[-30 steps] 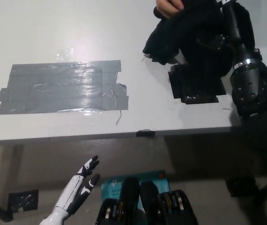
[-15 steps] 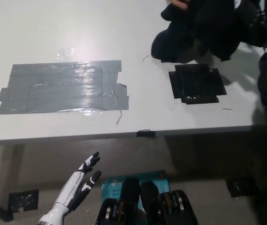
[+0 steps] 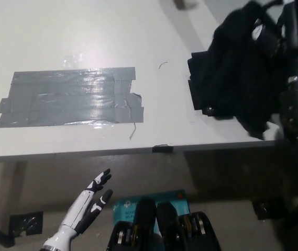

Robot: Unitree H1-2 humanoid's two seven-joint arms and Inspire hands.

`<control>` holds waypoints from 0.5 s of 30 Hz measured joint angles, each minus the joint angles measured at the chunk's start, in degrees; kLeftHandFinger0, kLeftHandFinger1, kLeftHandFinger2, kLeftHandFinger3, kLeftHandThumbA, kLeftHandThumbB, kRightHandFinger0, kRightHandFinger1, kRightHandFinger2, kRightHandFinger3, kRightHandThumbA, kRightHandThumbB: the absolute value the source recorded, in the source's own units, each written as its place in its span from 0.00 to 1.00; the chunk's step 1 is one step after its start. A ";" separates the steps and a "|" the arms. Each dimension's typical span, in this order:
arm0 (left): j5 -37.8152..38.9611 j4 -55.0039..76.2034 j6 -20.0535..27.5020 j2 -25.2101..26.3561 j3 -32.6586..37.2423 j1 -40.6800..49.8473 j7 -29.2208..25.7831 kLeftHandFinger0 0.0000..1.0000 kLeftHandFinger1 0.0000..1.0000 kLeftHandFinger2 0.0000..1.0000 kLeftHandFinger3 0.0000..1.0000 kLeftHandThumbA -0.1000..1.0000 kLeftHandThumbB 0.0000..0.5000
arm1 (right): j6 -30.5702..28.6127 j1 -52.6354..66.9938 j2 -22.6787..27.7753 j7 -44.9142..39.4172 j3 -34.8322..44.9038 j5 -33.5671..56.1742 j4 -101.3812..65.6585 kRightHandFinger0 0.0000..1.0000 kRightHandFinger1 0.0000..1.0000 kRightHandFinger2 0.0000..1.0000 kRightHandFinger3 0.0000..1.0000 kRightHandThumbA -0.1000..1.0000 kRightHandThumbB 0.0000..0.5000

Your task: A person hands a black t-shirt to the robot and rhe robot picks it up with its right hand and places it on the black spot on the desk infron tof it

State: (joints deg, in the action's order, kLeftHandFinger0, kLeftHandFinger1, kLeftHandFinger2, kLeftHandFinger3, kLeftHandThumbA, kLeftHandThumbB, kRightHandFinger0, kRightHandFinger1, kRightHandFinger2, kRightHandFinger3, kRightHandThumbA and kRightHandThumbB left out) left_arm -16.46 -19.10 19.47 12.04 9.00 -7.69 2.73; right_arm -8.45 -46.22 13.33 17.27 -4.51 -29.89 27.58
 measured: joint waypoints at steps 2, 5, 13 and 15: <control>-0.01 0.00 0.00 0.01 0.00 -0.29 0.00 1.00 1.00 1.00 1.00 1.00 1.00 | -0.26 0.69 -0.50 0.48 -1.19 -0.54 0.72 0.00 0.49 0.88 1.00 0.00 0.30; 0.01 0.02 -0.05 0.00 0.00 -0.95 0.02 1.00 1.00 1.00 1.00 1.00 1.00 | -0.39 1.45 -1.54 0.87 -3.21 -1.43 1.02 0.00 0.46 0.85 0.93 0.00 0.33; -0.05 0.02 -0.07 0.00 0.03 -1.84 0.09 1.00 1.00 1.00 1.00 1.00 1.00 | -0.34 1.73 -1.77 -1.93 -11.80 -4.31 6.32 0.68 0.91 1.00 1.00 0.18 0.49; -0.06 0.01 -0.08 0.01 0.03 -1.85 0.10 1.00 1.00 1.00 1.00 1.00 1.00 | 0.50 2.00 -1.76 -3.80 -13.03 -4.34 6.87 1.00 1.00 1.00 1.00 0.30 0.61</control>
State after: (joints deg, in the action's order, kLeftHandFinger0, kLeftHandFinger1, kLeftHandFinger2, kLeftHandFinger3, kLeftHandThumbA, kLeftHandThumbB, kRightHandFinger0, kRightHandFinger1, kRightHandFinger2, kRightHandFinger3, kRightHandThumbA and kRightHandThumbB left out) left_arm -16.52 -19.09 19.39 12.05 9.03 -9.53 2.84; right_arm -7.95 -44.22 11.57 13.47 -17.54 -34.23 34.45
